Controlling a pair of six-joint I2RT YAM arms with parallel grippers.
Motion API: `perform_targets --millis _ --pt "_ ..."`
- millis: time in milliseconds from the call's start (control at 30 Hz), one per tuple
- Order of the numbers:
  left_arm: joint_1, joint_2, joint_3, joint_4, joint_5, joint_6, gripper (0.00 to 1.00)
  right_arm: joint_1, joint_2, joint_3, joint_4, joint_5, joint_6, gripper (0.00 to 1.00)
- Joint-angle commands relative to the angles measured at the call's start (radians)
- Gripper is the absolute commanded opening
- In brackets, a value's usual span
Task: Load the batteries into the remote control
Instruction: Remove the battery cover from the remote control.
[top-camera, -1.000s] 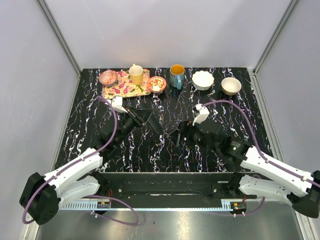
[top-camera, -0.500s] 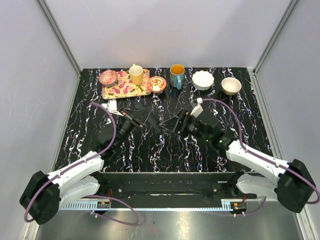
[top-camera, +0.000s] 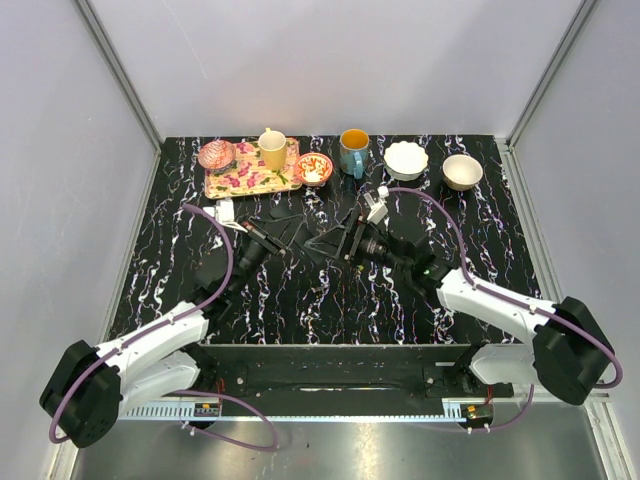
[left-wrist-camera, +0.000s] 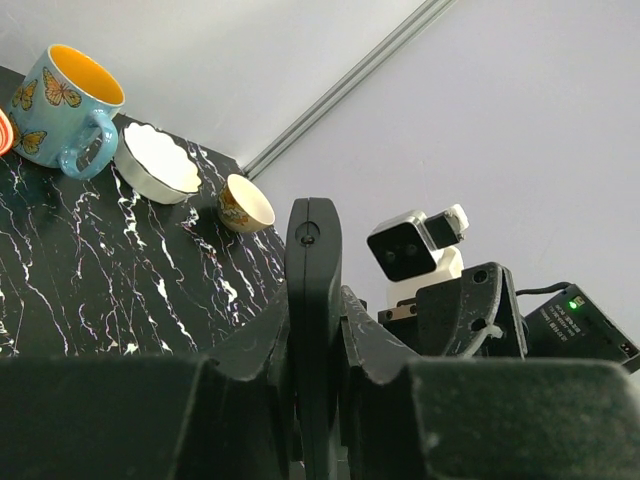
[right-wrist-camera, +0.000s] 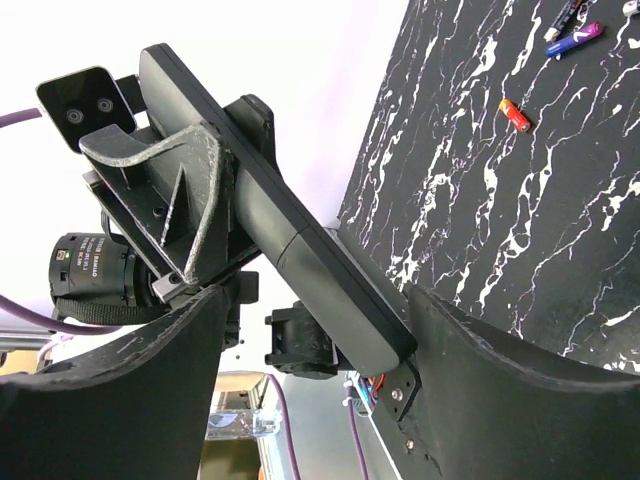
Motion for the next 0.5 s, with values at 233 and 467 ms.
perform_targets --millis 233,467 --pt "0.005 -0.028 0.002 0.061 0.009 0.001 0.0 -0.015 0.046 0.036 0.09 -0.036 0.045 0.68" --pt "0.005 -0.036 -0.004 0.061 0.003 -0.003 0.0 -0.014 0.046 0.026 0.093 -0.032 0.051 0.59"
